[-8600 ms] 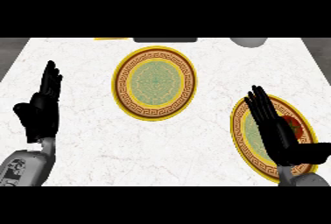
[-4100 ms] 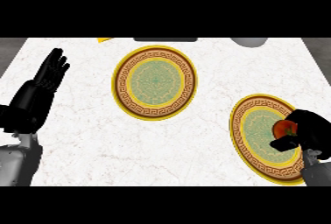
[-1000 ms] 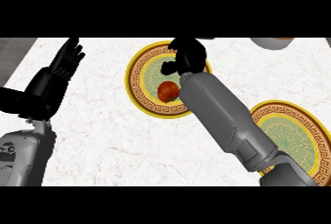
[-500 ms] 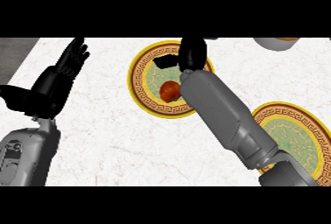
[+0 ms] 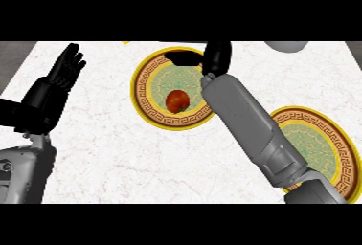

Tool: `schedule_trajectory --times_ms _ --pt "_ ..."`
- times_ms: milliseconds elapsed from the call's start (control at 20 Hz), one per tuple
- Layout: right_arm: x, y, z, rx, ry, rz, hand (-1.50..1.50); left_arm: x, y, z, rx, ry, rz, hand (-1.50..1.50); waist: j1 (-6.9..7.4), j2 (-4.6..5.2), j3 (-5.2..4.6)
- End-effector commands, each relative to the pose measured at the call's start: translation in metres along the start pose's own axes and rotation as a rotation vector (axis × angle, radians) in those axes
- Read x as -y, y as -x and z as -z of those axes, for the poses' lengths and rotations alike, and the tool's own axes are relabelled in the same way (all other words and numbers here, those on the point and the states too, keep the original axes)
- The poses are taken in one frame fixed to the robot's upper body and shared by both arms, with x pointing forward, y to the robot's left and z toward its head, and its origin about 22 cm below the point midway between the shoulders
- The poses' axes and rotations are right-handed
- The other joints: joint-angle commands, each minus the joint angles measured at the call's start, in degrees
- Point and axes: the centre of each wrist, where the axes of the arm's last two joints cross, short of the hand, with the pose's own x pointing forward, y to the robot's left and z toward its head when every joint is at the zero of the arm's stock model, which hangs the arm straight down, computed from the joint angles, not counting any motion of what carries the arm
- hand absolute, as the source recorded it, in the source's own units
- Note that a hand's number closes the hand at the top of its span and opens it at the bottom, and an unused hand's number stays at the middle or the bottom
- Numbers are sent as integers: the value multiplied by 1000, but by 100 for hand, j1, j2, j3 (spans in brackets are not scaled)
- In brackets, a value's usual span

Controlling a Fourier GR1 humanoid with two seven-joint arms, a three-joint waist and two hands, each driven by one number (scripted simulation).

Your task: Pick the tomato from the plate and place it in the plate

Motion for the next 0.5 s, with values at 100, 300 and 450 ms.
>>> schedule_trajectory --times_ms 100,300,450 --pt "17 25 -5 5 50 91 -150 -1 7 -22 -17 -47 -13 0 -254 -80 -1" --pt "50 55 -8 20 19 115 -150 -16 23 -21 -33 -44 -3 0 -325 -82 -3" --pt "90 81 -5 33 3 81 -150 -12 18 -16 -37 -52 9 0 -359 -87 -2"
